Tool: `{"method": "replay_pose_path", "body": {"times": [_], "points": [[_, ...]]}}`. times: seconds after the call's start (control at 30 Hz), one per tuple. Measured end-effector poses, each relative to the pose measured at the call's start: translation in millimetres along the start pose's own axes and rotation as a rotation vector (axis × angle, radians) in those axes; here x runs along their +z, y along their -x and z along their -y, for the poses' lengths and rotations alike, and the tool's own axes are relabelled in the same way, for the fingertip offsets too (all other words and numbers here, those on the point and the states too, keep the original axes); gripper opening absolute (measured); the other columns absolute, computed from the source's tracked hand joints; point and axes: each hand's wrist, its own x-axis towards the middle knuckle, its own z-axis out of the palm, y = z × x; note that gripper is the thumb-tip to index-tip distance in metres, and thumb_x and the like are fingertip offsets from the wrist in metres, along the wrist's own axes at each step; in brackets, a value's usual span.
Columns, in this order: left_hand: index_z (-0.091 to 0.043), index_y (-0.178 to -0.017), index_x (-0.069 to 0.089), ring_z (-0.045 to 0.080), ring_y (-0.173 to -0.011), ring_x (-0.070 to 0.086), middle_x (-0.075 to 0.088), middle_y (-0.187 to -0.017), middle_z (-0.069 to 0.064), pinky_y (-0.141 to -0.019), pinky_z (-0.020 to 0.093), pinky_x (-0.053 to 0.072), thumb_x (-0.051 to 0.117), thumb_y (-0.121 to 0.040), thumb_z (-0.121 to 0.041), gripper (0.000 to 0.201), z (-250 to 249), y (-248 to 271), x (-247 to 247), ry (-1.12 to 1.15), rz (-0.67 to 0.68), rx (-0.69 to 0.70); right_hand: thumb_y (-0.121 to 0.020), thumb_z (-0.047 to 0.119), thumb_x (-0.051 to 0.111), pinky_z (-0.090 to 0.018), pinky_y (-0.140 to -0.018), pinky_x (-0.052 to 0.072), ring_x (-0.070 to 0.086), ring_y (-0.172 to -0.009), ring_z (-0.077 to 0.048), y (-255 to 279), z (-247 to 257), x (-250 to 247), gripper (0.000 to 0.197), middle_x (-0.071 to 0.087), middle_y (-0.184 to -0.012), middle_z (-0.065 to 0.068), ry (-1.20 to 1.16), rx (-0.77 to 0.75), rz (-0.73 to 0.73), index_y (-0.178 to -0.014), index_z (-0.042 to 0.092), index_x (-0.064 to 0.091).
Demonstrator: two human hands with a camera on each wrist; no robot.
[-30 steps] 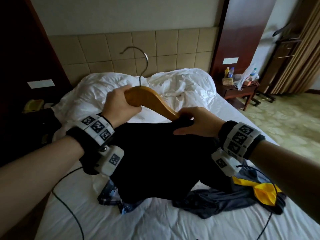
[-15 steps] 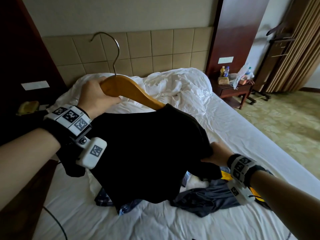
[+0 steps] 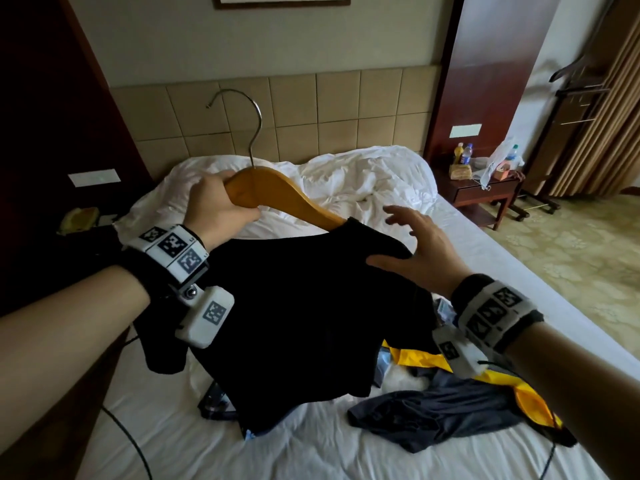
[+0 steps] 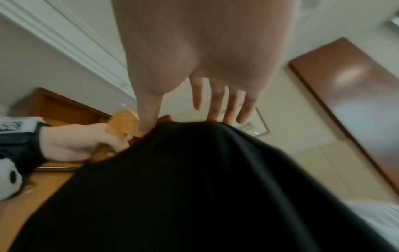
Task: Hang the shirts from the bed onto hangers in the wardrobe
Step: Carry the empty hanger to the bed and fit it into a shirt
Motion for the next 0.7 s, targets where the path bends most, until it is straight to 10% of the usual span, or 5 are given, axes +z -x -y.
{"method": "replay_pose_path", "body": {"times": [0.17, 0.5, 0.7], "points": [[-0.022, -0.108, 0.066, 0.019, -0.091, 0.062, 0.063, -0.091, -0.006, -0.081, 0.029, 0.046, 0.085, -0.067, -0.012, 0.046, 1.5, 5.1, -0.9, 0.025, 0.028, -0.004, -0.088, 0.030, 0.070, -0.037, -0.082, 0.053, 0.059, -0.086, -0.013, -35.3, 53.8, 5.3, 0.018, 0.059, -0.095, 0.007, 0.161, -0.166, 0.110, -0.103, 0.020, 0.068], [-0.015, -0.100, 0.069, 0.023, -0.087, 0.067, 0.072, -0.090, 0.005, -0.085, 0.044, 0.056, 0.083, -0.060, -0.019, 0.043, 34.9, 23.0, -31.9, 0.054, 0.094, -0.126, -0.087, 0.036, 0.072, -0.030, -0.082, 0.050, 0.062, -0.094, -0.010, -32.9, 55.4, 41.1, 0.030, 0.067, -0.102, 0.009, 0.064, -0.115, 0.316, -0.115, 0.026, 0.066], [-0.020, -0.089, 0.067, 0.009, -0.067, 0.060, 0.061, -0.069, -0.009, -0.056, 0.013, 0.043, 0.079, -0.068, -0.005, 0.029, 59.1, 53.8, -56.1, 0.020, -0.019, -0.185, -0.086, 0.033, 0.073, -0.024, -0.062, 0.038, 0.053, -0.068, -0.002, -25.5, 55.2, 58.9, 0.022, 0.058, -0.076, 0.009, 0.172, -0.118, 0.543, -0.086, 0.029, 0.051]]}}
